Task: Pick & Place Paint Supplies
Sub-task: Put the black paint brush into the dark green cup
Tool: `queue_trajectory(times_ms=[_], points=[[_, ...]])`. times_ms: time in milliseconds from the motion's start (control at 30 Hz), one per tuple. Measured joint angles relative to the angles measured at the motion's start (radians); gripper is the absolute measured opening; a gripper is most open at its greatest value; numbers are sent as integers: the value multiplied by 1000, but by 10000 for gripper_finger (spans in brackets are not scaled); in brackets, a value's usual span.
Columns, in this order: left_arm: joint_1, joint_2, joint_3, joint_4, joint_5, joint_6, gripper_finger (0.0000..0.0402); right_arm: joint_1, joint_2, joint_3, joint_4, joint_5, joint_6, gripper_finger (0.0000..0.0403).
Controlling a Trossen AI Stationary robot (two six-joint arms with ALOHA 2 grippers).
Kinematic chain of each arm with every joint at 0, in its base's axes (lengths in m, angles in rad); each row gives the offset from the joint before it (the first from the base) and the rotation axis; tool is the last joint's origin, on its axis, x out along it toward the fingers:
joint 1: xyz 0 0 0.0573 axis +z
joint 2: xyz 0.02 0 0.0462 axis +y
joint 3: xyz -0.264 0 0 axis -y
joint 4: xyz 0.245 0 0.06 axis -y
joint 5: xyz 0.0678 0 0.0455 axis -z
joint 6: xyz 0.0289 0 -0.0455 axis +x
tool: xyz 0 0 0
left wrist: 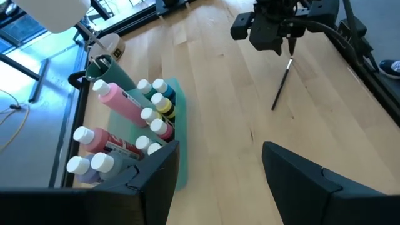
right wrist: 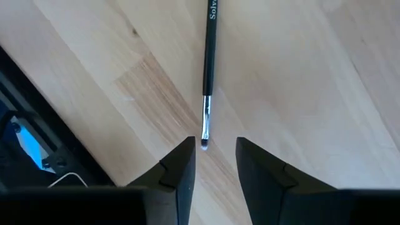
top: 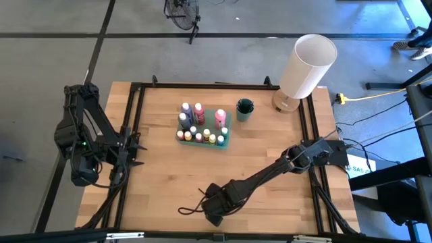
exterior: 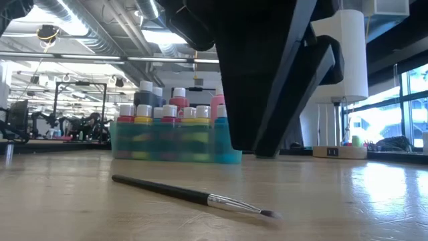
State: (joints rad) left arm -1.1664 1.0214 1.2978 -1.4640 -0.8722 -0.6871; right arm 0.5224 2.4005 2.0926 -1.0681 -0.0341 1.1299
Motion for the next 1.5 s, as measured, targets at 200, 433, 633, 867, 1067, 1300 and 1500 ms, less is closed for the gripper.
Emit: queue_trajectory(times_ms=[200,433,633,867,1067,1300,1500], points=[[0,0,0,-11,2,-17,223,3,6,0,40,-3,4,117],[0,0,0,-11,3,-22,223,9,55,-2,63,-64,-11,117],[0,0,0,-11,7,-32,223,8,55,-1,34,-74,-8,117],[0,0,0,-11,7,-43,223,8,54,-15,43,-74,-1,117],[0,0,0,-10,6,-44,223,3,56,-17,45,-74,0,117],[0,0,0,-10,6,-44,223,-9,58,-18,45,-62,-38,117],[0,0,0,-10,6,-44,223,-25,65,-18,39,-71,-14,111]])
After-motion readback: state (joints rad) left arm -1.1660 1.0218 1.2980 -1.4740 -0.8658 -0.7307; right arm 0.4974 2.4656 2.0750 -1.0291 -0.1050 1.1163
